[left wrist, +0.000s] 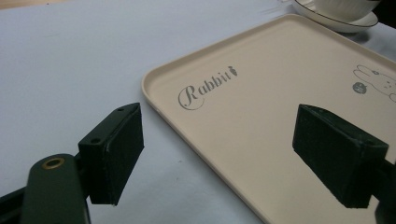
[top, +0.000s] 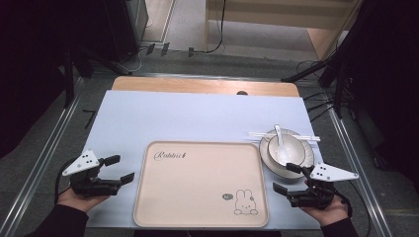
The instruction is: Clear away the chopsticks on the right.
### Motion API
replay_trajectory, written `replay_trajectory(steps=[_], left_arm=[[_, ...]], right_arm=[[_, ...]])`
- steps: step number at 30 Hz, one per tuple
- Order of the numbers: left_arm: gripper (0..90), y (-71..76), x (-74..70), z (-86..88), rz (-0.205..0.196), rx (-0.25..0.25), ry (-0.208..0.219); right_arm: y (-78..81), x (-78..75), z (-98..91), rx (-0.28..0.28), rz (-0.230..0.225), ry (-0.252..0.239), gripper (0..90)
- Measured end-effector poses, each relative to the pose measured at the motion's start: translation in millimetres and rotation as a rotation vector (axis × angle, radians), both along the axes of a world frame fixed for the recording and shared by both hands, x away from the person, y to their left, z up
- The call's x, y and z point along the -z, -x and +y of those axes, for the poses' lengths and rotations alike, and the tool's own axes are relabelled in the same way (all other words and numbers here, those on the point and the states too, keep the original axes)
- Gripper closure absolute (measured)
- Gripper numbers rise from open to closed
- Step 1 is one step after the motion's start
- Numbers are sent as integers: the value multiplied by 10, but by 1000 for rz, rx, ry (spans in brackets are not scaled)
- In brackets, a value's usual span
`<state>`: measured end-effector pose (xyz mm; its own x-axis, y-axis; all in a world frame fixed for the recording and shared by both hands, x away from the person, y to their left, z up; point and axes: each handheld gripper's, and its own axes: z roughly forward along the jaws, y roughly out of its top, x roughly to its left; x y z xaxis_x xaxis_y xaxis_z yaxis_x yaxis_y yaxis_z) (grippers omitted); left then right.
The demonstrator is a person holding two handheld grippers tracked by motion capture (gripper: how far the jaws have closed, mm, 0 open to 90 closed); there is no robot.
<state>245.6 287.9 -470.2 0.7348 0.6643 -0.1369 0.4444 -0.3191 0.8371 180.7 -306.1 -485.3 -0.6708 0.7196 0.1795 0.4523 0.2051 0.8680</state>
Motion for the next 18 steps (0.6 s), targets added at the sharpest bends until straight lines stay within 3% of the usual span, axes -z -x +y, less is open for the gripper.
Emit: replay_trajectory(steps=[9, 18], left_arm=[[189, -12, -1, 16, 33, -5, 34], [228, -18, -12, 37, 18, -21, 41]], right_arm=[[2, -15, -4, -14, -16, -3, 158], [2, -16, -7, -12, -7, 1, 169]])
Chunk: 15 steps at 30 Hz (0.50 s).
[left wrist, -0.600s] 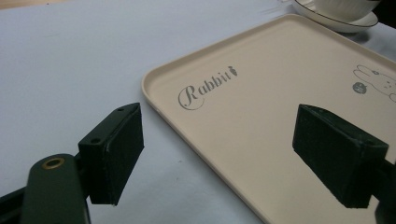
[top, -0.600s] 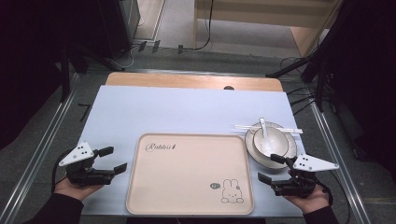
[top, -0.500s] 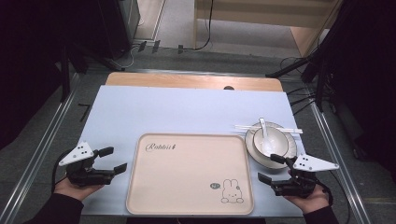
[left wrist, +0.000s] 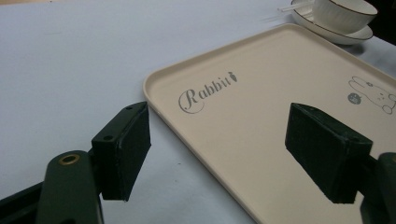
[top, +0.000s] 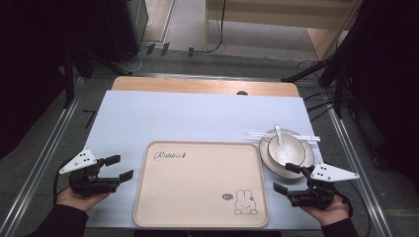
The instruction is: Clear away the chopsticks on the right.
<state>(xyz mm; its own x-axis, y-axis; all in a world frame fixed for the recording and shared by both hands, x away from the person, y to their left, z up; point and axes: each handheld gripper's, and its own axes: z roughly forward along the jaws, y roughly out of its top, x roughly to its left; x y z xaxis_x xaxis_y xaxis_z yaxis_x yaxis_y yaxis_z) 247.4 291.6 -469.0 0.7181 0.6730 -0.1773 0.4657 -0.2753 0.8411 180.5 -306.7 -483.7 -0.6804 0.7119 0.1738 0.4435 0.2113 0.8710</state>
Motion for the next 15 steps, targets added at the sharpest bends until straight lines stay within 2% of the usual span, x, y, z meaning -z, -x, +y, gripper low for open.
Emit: replay_trajectory(steps=[7, 10, 13, 15], left_arm=[[218, -4, -5, 4, 11, -6, 14], [214, -14, -4, -2, 33, -14, 5], [203, -38, 0, -6, 84, -16, 5], [200, -41, 3, -12, 87, -13, -5]], right_arm=[[8, 0, -14, 0, 14, 5, 215], [12, -5, -18, 2, 19, -2, 224], [18, -37, -46, 8, 29, -24, 255], [28, -74, -66, 25, 25, -26, 263]])
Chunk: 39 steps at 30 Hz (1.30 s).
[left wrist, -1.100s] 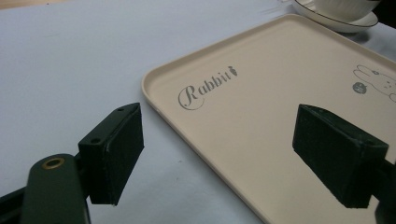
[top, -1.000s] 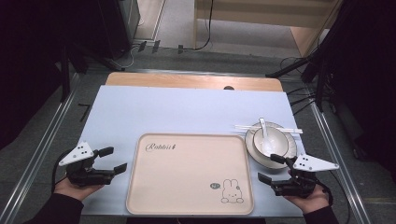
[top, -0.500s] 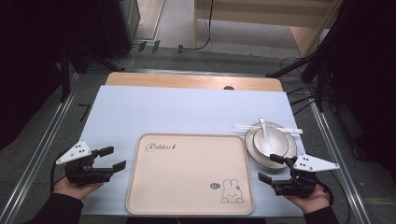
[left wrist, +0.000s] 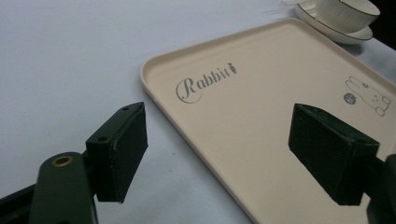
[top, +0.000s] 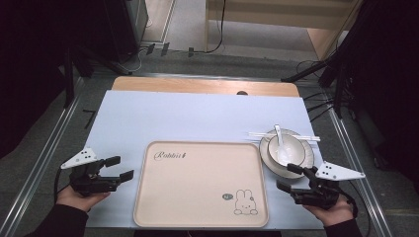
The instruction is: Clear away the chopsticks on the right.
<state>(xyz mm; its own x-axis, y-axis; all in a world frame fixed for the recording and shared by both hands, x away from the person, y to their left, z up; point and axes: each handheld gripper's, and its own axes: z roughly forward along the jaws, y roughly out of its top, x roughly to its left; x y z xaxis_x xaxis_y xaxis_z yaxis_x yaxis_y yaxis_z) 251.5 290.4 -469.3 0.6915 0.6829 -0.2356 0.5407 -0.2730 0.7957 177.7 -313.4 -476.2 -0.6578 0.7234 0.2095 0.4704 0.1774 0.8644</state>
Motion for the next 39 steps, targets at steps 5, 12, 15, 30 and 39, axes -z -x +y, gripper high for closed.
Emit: replay_trajectory(steps=[5, 12, 15, 30, 39], left_arm=[[188, 1, 11, -36, 11, 7, -39], [186, -2, 1, -50, 12, 7, -33], [186, 0, 3, -56, 9, 12, -37], [188, 17, 17, -35, 17, 5, -50], [194, 46, 51, -19, 16, 1, -77]], right_arm=[[-23, -95, -87, 39, -14, 17, 284], [-147, -208, -342, 147, -6, 11, 344], [-239, -225, -433, 176, -11, 28, 375], [-733, -150, -810, 333, 15, 44, 539], [-1122, 59, -912, 356, 111, 75, 895]])
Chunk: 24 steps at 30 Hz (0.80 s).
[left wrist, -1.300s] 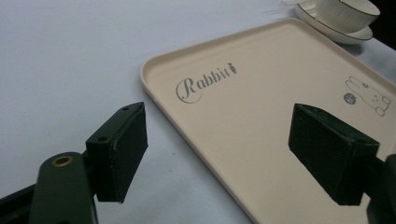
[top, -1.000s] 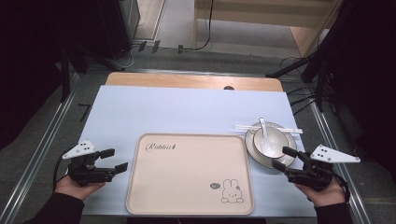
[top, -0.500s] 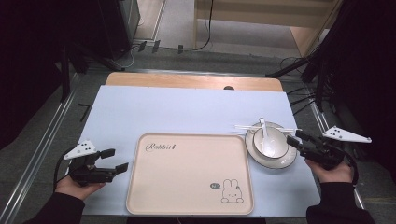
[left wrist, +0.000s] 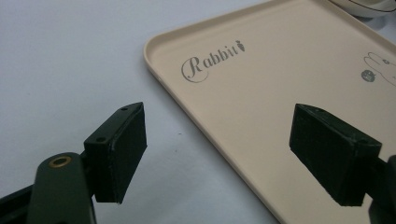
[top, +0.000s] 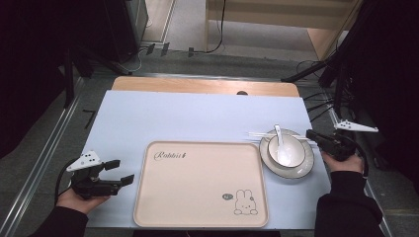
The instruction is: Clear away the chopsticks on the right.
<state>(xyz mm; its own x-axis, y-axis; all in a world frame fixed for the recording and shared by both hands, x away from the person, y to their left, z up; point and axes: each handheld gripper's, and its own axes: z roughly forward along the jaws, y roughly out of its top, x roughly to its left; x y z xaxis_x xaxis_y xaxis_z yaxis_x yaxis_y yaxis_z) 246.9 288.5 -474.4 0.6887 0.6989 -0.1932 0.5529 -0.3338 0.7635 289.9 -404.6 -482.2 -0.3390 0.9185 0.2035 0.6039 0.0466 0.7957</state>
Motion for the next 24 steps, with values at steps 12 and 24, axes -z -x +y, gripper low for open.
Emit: replay_trajectory(steps=[12, 24], left_arm=[[199, 7, 19, -7, -8, 4, -16], [202, -18, 34, -33, -5, 21, -25]], right_arm=[[-313, 303, 28, 10, 39, 29, 900], [-343, 364, 22, -1, 64, 52, 900]])
